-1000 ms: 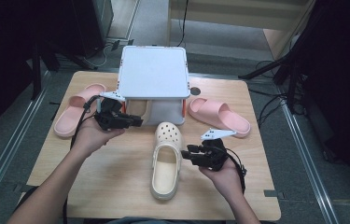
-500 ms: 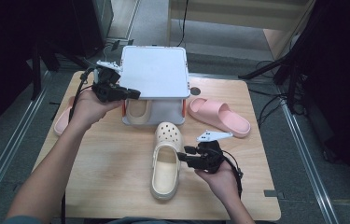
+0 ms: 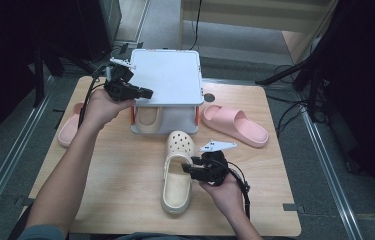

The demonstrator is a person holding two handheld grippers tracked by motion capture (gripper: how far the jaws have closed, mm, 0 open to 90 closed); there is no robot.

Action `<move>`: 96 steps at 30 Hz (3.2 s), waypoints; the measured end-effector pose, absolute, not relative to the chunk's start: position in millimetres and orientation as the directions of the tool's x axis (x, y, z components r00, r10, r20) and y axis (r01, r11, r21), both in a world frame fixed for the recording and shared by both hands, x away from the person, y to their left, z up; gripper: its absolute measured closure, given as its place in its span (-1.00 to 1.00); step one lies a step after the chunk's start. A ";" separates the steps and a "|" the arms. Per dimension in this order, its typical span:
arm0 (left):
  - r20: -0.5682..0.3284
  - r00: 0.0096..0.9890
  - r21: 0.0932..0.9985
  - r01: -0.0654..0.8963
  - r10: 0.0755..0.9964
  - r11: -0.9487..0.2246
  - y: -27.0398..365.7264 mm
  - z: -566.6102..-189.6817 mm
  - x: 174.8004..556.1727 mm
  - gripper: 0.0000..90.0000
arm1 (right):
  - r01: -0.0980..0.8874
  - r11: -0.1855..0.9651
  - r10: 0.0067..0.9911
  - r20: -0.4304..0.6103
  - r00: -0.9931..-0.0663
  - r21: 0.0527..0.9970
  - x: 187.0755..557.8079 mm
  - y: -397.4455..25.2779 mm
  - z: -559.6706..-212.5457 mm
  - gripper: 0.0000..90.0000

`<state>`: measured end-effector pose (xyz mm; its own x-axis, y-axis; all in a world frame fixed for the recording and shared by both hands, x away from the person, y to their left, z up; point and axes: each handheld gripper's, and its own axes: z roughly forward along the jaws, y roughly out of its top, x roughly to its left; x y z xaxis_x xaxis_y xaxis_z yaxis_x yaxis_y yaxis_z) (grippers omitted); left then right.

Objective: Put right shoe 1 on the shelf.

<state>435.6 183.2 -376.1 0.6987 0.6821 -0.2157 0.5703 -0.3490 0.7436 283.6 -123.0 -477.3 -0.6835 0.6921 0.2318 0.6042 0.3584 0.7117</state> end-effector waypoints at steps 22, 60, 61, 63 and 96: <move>-0.193 0.695 0.766 0.548 0.692 -0.337 185.8 -385.2 430.4 0.88 | 0.630 0.311 0.783 0.185 -0.595 0.712 283.8 -119.8 -488.6 0.52; -0.209 0.698 0.763 0.555 0.685 -0.332 188.7 -385.7 431.2 0.87 | 0.567 0.239 0.874 0.080 -0.480 0.789 380.0 -96.7 -458.6 0.71; -0.209 0.698 0.763 0.554 0.685 -0.333 188.6 -385.7 431.2 0.88 | 0.567 0.239 0.876 0.077 -0.476 0.788 381.4 -95.6 -459.1 0.71; -0.210 0.699 0.763 0.554 0.684 -0.332 188.7 -385.9 431.2 0.87 | 0.561 0.241 0.885 0.059 -0.463 0.792 384.7 -92.5 -461.6 0.71; -0.207 0.698 0.768 0.550 0.685 -0.329 188.1 -386.7 430.9 0.88 | 0.588 0.226 0.829 0.164 -0.535 0.777 358.6 -108.9 -456.0 0.28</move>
<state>430.9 188.1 -386.7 0.6985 0.6850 -0.2069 0.5499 -0.3288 0.7677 358.6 -108.9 -456.0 -0.5353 0.8286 0.1637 0.5877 0.2262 0.7768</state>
